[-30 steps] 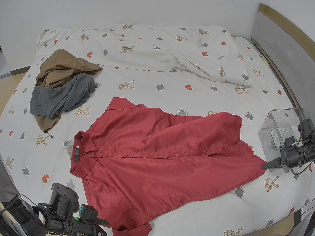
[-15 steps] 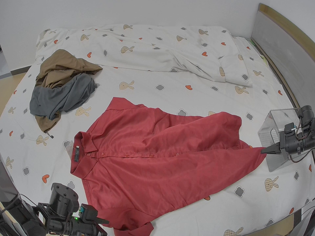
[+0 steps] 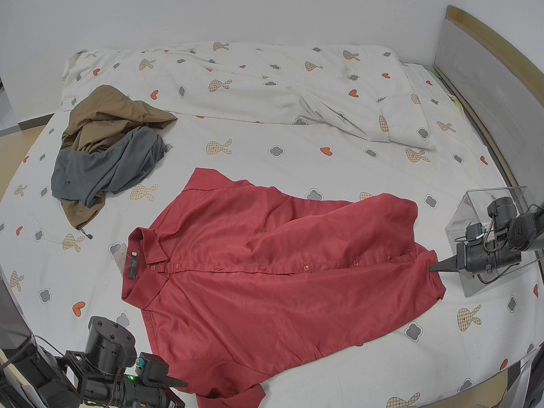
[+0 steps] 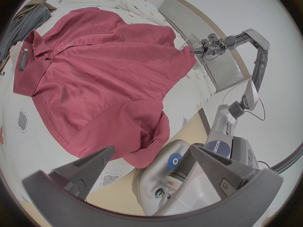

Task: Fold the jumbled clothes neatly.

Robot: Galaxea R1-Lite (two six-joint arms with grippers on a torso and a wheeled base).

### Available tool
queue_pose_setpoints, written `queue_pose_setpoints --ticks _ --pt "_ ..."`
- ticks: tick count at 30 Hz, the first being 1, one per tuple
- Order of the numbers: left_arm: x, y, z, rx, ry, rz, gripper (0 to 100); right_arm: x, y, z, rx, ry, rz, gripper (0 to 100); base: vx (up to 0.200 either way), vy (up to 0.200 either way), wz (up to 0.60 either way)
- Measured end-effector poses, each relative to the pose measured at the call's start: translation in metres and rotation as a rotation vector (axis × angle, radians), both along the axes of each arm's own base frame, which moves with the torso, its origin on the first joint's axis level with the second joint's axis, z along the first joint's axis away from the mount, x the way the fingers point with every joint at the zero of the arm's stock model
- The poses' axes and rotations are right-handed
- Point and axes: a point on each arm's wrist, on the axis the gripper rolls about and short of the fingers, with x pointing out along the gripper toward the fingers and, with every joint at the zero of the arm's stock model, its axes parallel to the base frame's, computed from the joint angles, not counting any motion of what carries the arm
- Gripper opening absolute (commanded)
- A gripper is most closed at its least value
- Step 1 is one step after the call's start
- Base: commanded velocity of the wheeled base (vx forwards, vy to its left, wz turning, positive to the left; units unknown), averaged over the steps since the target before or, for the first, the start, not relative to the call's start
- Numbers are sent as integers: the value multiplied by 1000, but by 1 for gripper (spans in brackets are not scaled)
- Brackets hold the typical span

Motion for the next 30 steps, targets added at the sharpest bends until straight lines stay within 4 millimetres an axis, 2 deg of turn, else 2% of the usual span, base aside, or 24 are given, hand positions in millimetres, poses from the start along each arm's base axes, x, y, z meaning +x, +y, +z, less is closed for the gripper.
queue_pose_setpoints --ticks 7,22,23,30 --pt "0 0 0 2 3 0 100 -5 0 -21 -22 21 48 100 0 0 0" --pt "0 0 -2 6 10 0 100 -31 1 -40 -31 68 97 100 0 0 0" --pt "0 0 -2 6 10 0 100 -32 1 -41 -32 63 98 0 0 0 0" --pt "0 0 -2 7 11 0 100 -38 4 -48 -54 -5 101 0 0 0 0"
